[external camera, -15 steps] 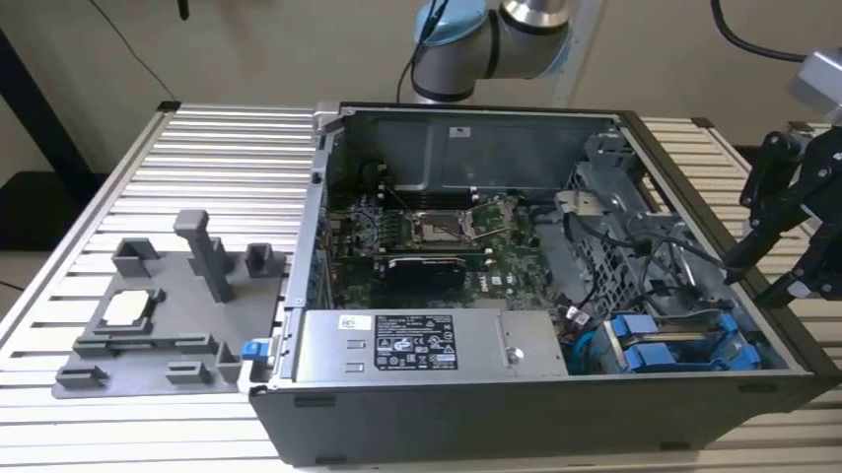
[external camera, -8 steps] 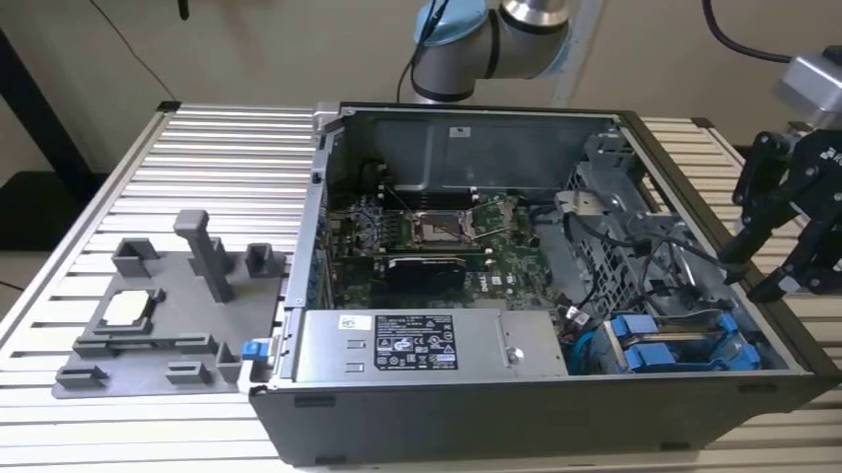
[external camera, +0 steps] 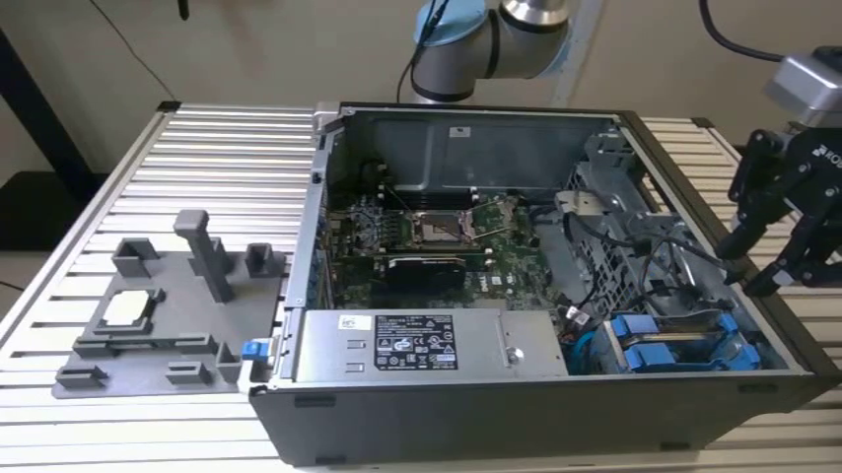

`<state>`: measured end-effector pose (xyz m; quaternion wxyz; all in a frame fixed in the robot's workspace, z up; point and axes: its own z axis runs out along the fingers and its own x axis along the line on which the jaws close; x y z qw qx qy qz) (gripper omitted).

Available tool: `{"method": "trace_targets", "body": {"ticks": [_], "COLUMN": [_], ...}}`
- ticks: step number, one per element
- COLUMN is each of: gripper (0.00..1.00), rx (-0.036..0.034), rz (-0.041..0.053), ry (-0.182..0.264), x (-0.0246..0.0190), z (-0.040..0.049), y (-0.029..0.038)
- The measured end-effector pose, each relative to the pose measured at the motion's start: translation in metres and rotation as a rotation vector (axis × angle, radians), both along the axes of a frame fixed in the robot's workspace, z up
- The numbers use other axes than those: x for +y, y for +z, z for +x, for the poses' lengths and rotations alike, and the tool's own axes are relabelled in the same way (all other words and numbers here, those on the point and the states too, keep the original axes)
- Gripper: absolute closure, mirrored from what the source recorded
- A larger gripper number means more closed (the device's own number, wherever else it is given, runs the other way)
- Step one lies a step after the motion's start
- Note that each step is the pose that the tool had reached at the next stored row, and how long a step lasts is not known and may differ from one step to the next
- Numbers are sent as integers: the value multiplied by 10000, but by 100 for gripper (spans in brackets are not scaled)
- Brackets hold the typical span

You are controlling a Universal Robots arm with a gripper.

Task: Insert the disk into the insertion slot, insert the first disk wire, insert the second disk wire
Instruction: 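Insert the first disk wire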

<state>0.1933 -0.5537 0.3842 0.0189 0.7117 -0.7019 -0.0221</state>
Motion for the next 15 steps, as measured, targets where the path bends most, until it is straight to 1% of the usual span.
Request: {"method": "trace_targets", "body": {"ticks": [5, 7, 15], "gripper": [53, 53, 53], "rx": [-36, -51, -57], "rz": [2, 4, 5], "ry": [9, 11, 20], "x": [43, 53, 58], "z": [8, 9, 11], "y": [-26, -35, -39]}}
